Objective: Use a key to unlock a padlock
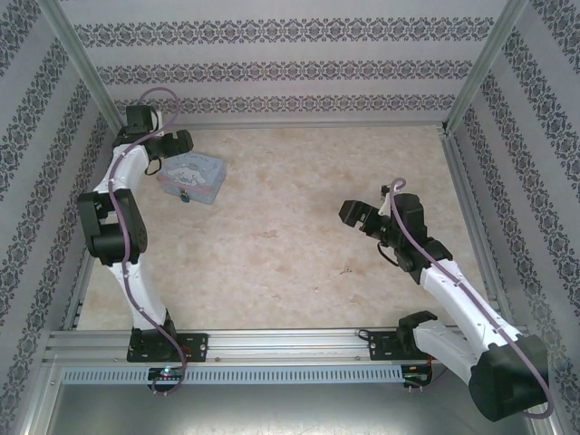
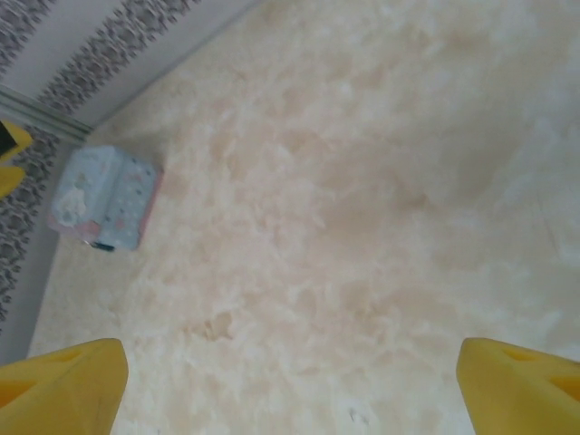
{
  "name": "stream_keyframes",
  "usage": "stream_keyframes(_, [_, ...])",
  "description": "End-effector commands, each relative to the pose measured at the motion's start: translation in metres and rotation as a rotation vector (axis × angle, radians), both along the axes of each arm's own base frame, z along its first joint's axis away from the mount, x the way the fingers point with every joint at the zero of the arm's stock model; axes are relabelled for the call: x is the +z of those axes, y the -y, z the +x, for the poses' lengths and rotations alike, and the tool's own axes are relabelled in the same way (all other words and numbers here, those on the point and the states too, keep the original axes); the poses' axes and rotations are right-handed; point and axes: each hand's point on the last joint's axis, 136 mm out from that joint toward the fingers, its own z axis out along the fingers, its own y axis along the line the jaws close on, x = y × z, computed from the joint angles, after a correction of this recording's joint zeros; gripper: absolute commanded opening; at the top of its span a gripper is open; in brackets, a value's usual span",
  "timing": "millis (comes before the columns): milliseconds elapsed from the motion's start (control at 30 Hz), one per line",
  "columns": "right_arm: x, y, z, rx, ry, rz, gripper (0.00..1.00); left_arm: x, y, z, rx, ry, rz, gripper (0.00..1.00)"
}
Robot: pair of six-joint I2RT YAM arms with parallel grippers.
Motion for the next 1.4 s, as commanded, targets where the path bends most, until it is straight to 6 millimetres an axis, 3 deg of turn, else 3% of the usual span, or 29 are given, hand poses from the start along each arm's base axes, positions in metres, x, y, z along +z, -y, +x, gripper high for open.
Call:
stream_keyframes(0, [-0.028, 0.007, -0.01, -0.045, -0.106, -0.049, 0.91, -0.015, 0.004, -0.008, -0.049, -0.107, -0.096, 1.0])
stream_keyframes(200, [-0.04, 0.009, -0.013, -0.069, -0.131, -0.053, 0.91, -0.034, 0.0, 0.004, -0.067, -0.156, -0.082, 1.0])
stream_keyframes(400, [-0.037, 0.008, -0.011, -0.073, -0.129, -0.045, 0.92, -0.047, 0.01, -0.003, -0.098, -0.184, -0.129, 1.0])
stream_keyframes(600, [-0.035, -0.001, 0.0, -0.052, -0.139, -0.031, 0.92, -0.035, 0.046, -0.021, -0.157, -0.142, -0.246, 1.0])
stream_keyframes(800, [-0.036, -0.036, 0.009, 0.041, -0.148, -0.052, 0.91, -0.028, 0.082, -0.058, -0.167, -0.105, -0.331, 1.0])
stream_keyframes(1000, [-0.041, -0.066, 0.019, 0.099, -0.162, -0.072, 0.91, -0.024, 0.147, -0.087, -0.226, -0.054, -0.351, 1.0])
stream_keyframes(1100, [-0.04, -0.07, 0.029, 0.089, -0.154, -0.068, 0.91, -0.028, 0.187, -0.096, -0.28, -0.061, -0.325, 1.0])
stream_keyframes(1200, [-0.035, -0.073, 0.043, 0.085, -0.142, -0.078, 0.92, -0.032, 0.213, -0.099, -0.291, -0.06, -0.308, 1.0])
stream_keyframes(1267, [-0.029, -0.076, 0.055, 0.091, -0.13, -0.076, 0.92, -0.036, 0.213, -0.099, -0.249, -0.056, -0.303, 1.0])
stream_keyframes(1367, [-0.025, -0.077, 0.08, 0.084, -0.118, -0.076, 0.92, -0.048, 0.191, -0.099, -0.148, -0.058, -0.224, 1.0])
